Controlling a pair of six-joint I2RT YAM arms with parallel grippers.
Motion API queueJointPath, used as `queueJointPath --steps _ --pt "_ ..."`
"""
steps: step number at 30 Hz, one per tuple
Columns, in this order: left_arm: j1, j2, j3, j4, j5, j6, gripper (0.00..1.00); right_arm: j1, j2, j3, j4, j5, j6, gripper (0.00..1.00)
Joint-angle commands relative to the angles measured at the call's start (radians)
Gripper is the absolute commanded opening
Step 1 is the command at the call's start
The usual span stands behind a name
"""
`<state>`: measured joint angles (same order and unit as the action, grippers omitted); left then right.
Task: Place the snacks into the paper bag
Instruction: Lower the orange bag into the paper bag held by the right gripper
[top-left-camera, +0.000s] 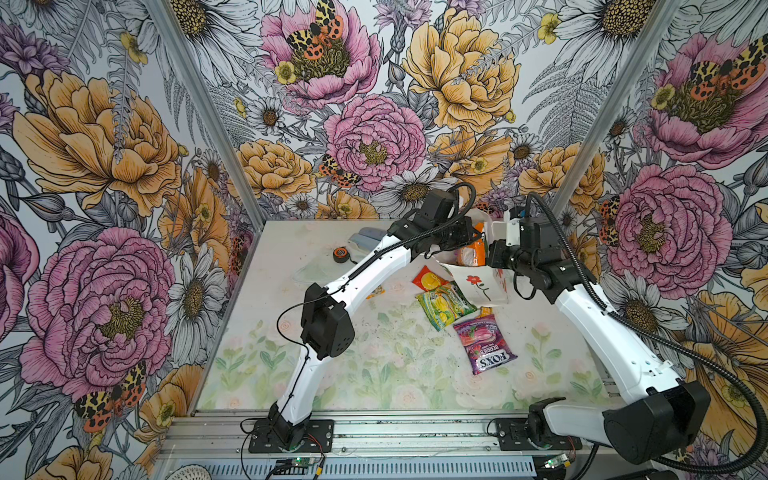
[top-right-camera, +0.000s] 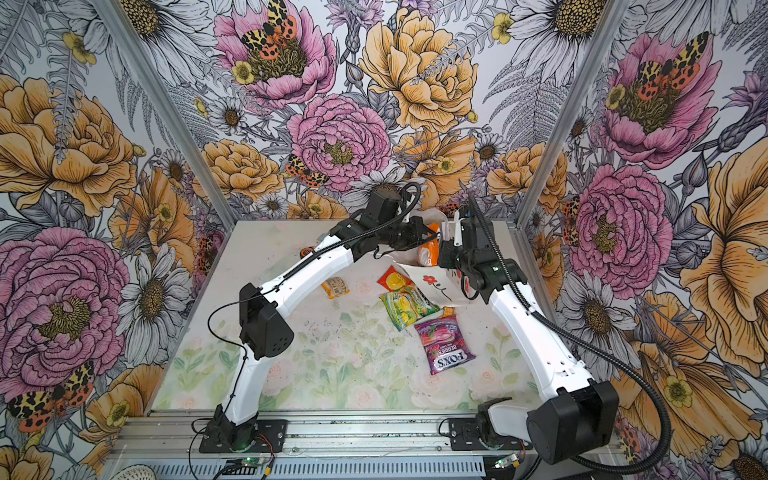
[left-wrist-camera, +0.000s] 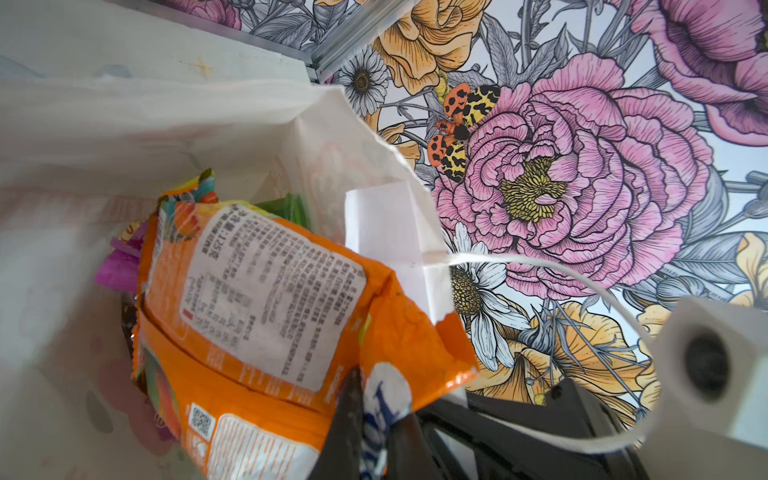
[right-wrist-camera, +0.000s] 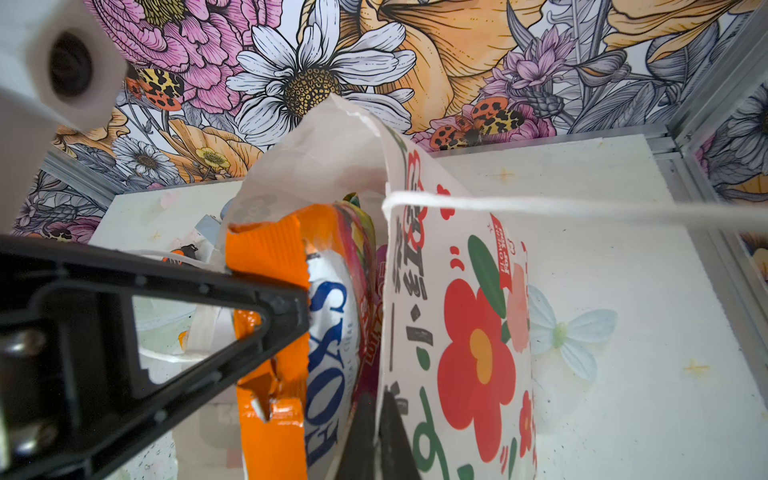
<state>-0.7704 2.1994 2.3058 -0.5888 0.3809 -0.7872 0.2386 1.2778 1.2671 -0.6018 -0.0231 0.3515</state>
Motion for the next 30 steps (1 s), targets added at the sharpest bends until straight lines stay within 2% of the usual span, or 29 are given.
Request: queueJointPath --steps 1,6,11,21,30 --pt "-0.015 -0.046 0.052 0.038 0.036 0.003 0.00 -0.010 -0.029 0.013 0.089 0.021 0.015 0.00" --pt "-0.010 -0.089 0.035 0.038 0.007 0.020 0.00 -0.060 -0.038 0.003 0.091 -0.015 0.026 0.00" --pt "-0.010 -0.059 0.058 0.037 0.027 0.007 0.00 -0.108 -0.054 -0.042 0.154 -0.173 0.017 0.00" --pt "0.006 0.028 0.169 0.037 0.039 -0.015 0.00 -0.183 -0.080 -0.081 0.165 -0.172 0.040 0.00" --pt "0.011 0.144 0.288 0.038 0.100 -0.040 0.00 -0.186 -0.069 -0.083 0.188 -0.234 0.058 0.00"
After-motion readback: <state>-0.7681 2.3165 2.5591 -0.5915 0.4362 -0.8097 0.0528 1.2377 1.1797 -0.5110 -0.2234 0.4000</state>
